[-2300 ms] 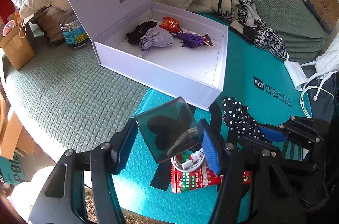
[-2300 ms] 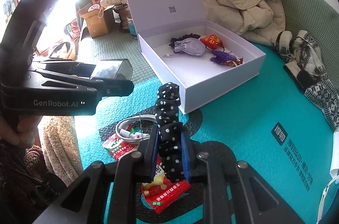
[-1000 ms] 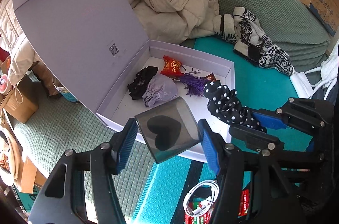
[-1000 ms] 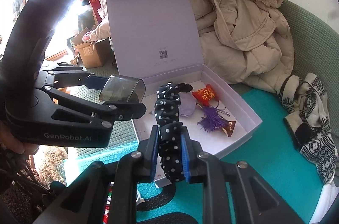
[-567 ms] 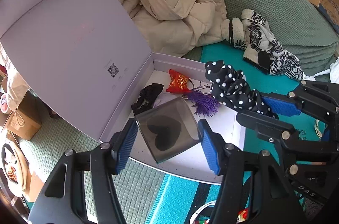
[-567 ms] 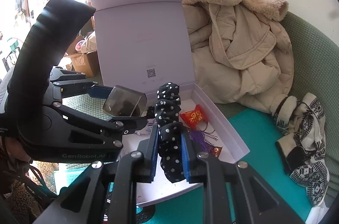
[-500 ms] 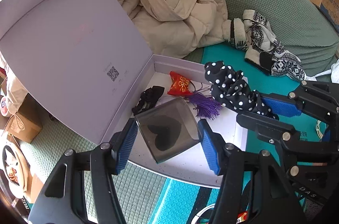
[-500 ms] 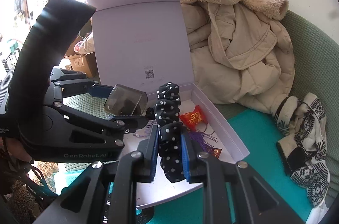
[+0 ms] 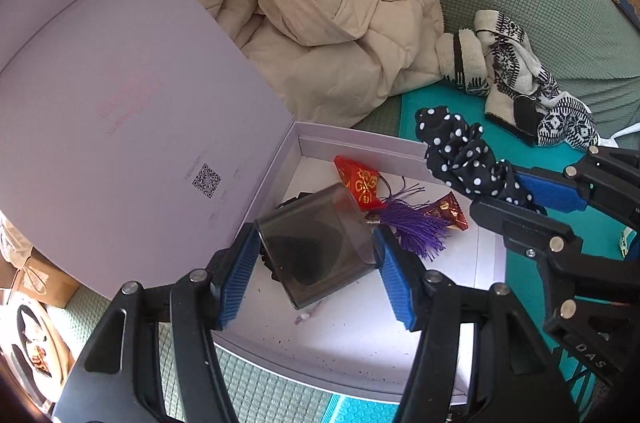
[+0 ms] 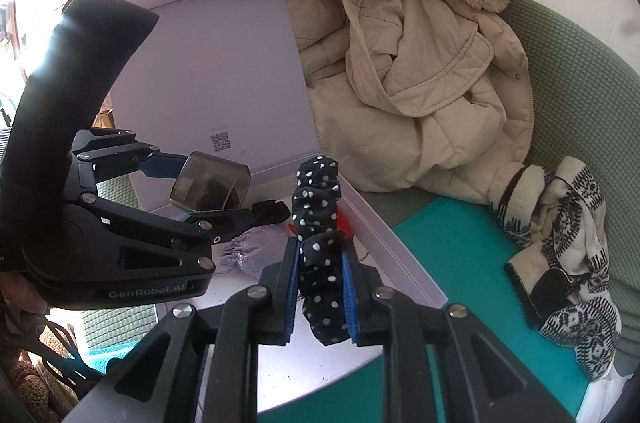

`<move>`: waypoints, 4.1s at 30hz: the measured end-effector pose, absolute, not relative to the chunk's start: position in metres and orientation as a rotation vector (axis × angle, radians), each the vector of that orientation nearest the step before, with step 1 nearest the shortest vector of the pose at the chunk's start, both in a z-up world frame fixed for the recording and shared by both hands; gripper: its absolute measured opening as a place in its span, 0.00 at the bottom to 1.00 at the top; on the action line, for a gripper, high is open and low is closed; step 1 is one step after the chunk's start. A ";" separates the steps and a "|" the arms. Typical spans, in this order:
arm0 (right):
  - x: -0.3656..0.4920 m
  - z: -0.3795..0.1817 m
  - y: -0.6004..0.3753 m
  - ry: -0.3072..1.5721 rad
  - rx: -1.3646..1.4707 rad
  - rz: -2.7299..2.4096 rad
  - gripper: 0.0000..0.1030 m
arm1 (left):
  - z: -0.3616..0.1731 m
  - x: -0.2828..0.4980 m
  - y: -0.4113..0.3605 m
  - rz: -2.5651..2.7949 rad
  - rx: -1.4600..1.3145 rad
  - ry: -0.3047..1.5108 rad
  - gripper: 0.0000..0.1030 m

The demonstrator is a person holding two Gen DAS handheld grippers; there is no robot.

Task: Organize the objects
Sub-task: 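Carry the scrunchie and charger over the white box with both tools, then open the left tool to drop the charger while the right tool drops the scrunchie, then move both tools back from the box toward the white cable and red snack bag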

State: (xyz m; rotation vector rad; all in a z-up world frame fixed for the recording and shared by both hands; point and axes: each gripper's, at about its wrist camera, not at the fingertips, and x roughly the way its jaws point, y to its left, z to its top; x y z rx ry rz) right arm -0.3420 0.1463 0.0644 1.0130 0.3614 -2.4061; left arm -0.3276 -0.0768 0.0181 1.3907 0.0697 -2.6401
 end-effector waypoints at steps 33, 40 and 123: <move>-0.375 0.000 0.136 0.347 1.225 -2.386 0.18 | -0.060 -0.371 -0.085 -2.570 1.520 0.061 0.56; -0.371 0.002 0.135 0.375 1.220 -2.388 0.27 | -0.062 -0.367 -0.083 -2.560 1.524 0.051 0.56; -0.135 0.084 0.181 0.324 1.022 -2.453 0.50 | 0.067 -0.116 -0.023 -2.643 1.307 0.059 0.78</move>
